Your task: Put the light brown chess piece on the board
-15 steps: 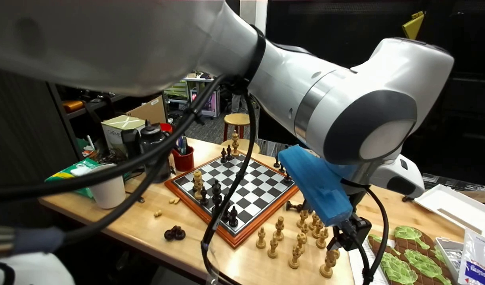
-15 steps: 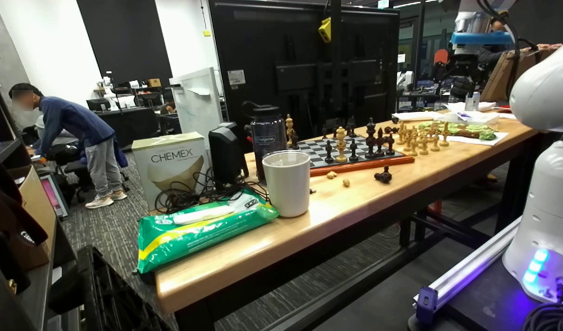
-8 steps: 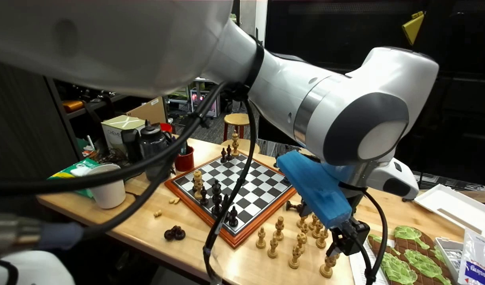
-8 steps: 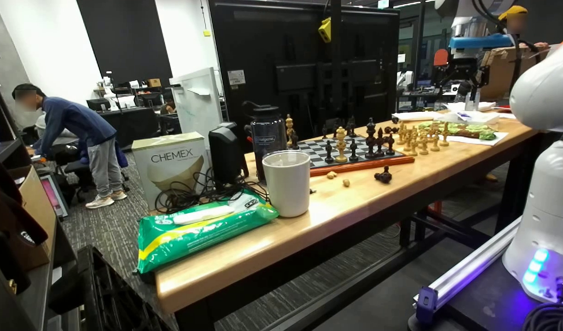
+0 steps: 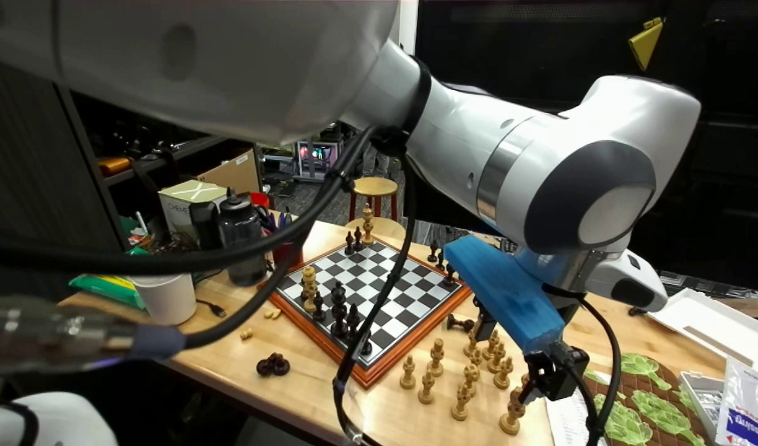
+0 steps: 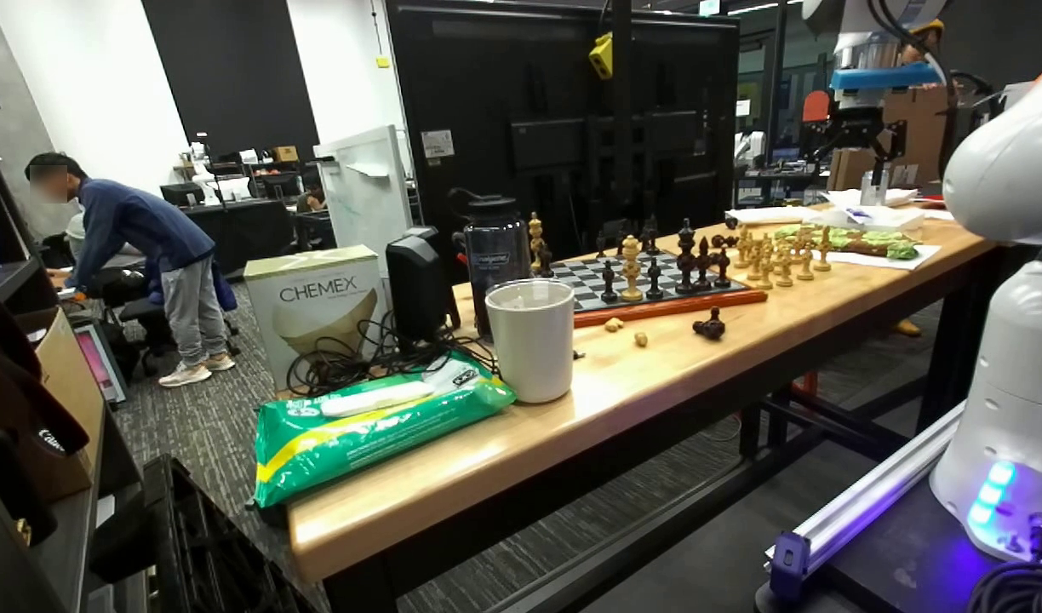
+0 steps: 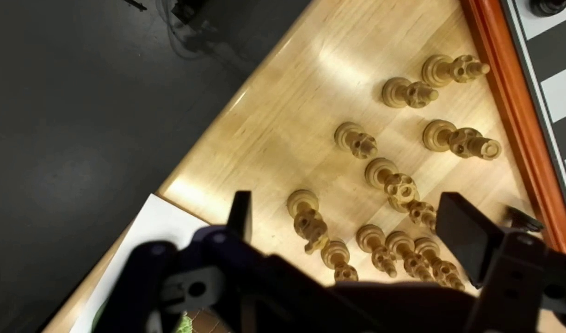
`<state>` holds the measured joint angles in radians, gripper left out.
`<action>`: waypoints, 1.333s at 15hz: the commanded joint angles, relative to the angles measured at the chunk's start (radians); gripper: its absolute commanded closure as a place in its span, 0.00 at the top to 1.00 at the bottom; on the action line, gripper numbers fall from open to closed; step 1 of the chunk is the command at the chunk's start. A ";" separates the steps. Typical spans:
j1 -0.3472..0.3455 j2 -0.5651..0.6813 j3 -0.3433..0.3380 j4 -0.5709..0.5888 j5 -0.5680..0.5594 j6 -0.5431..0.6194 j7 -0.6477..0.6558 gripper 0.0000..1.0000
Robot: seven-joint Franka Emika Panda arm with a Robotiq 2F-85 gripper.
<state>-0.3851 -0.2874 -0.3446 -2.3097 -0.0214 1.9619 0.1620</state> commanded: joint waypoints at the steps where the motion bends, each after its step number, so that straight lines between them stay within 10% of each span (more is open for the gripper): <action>1: -0.002 0.026 -0.012 0.061 0.013 -0.027 -0.016 1.00; 20: 0.017 0.043 0.022 0.044 0.004 0.042 0.021 1.00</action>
<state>-0.3722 -0.2544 -0.3283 -2.2696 -0.0096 1.9838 0.1671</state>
